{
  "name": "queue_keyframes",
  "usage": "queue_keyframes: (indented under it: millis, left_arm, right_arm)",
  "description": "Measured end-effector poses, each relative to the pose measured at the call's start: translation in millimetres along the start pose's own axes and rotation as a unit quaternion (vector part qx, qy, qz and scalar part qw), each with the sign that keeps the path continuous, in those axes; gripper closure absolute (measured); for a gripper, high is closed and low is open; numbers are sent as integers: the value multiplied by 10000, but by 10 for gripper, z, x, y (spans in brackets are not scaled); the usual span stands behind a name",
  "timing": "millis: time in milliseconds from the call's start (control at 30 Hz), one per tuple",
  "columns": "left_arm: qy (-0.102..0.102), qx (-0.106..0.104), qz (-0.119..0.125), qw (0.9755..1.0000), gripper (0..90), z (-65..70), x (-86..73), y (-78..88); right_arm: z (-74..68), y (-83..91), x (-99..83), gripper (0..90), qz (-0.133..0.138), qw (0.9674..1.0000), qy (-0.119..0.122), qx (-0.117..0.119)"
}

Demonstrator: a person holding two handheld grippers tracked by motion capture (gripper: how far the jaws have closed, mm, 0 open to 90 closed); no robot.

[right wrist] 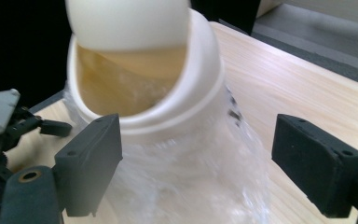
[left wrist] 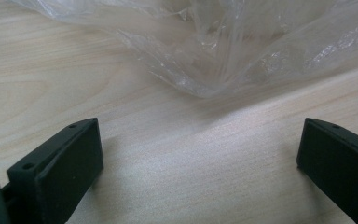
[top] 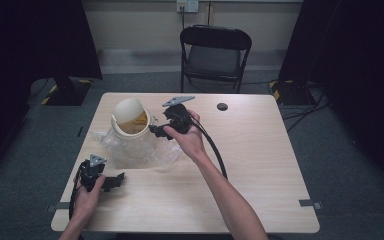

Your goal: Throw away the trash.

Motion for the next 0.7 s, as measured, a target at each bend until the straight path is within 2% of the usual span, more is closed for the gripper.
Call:
queue_keyframes:
  millis: [133, 267, 533, 700]
  left_arm:
    - [-5, 1, -2, 10000, 0, -1, 0, 0]
    - [-5, 0, -2, 10000, 0, -1, 0, 0]
    - [0, -1, 0, 10000, 0, 0, 0, 0]
    - [-2, -1, 1, 10000, 0, 1, 0, 0]
  right_arm:
    - [50, 116, -64, 152, 62, 9999, -41, -129]
    - [122, 285, -133, 147, 121, 9991, -132, -375]
    - [245, 462, -291, 145, 154, 9980, -268, -553]
    - [321, 600, -495, 145, 173, 9965, -471, -664]
Point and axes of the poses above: each handheld gripper's, and its own axes: y roughly backward along the jaws, x roughly out of its top, z roughly to its right, the point moved 4 cm from there along -y, roughly forward along the jaws, and after that the axes turned 13 degrees about x, right-handed, at the moved point
